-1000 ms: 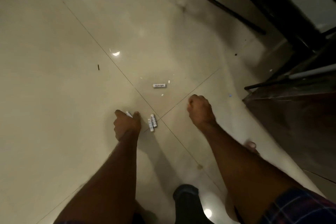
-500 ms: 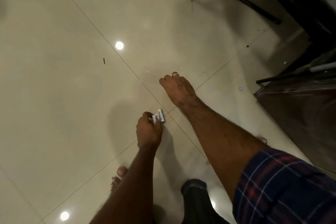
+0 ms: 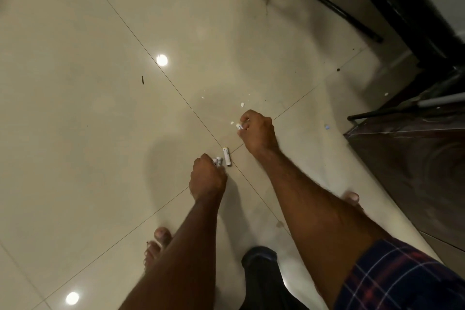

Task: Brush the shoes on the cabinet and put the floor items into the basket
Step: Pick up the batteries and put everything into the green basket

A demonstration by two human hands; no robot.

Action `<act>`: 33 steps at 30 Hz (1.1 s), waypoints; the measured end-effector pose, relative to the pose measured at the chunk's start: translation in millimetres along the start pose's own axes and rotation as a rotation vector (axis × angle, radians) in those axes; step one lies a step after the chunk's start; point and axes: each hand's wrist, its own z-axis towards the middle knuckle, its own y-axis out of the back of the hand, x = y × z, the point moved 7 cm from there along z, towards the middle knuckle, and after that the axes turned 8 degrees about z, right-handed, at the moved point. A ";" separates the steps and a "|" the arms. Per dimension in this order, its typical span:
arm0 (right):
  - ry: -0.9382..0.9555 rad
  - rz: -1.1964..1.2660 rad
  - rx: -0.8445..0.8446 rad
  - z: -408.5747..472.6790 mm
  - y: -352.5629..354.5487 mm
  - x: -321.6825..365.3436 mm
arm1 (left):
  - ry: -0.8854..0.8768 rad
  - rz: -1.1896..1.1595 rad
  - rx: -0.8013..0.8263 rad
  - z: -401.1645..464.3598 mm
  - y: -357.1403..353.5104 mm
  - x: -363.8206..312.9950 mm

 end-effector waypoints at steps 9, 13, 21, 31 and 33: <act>-0.118 0.256 0.074 -44.0 -29.4 -6.3 | 0.007 -0.183 -0.021 4.2 -1.3 2.9; -0.070 -0.115 0.035 -63.9 -43.3 -4.5 | -0.002 -0.236 -0.024 4.0 -0.3 6.0; -0.142 -0.224 -0.045 -58.7 -9.8 -27.1 | -0.089 -0.203 0.008 4.0 -2.2 -2.9; -0.221 -0.198 0.044 -50.3 0.5 -52.7 | -0.051 -0.462 0.239 -6.5 -31.8 -29.7; -0.295 -0.058 0.045 -49.2 6.3 -61.0 | -0.013 -0.554 0.276 -7.8 -33.9 -31.6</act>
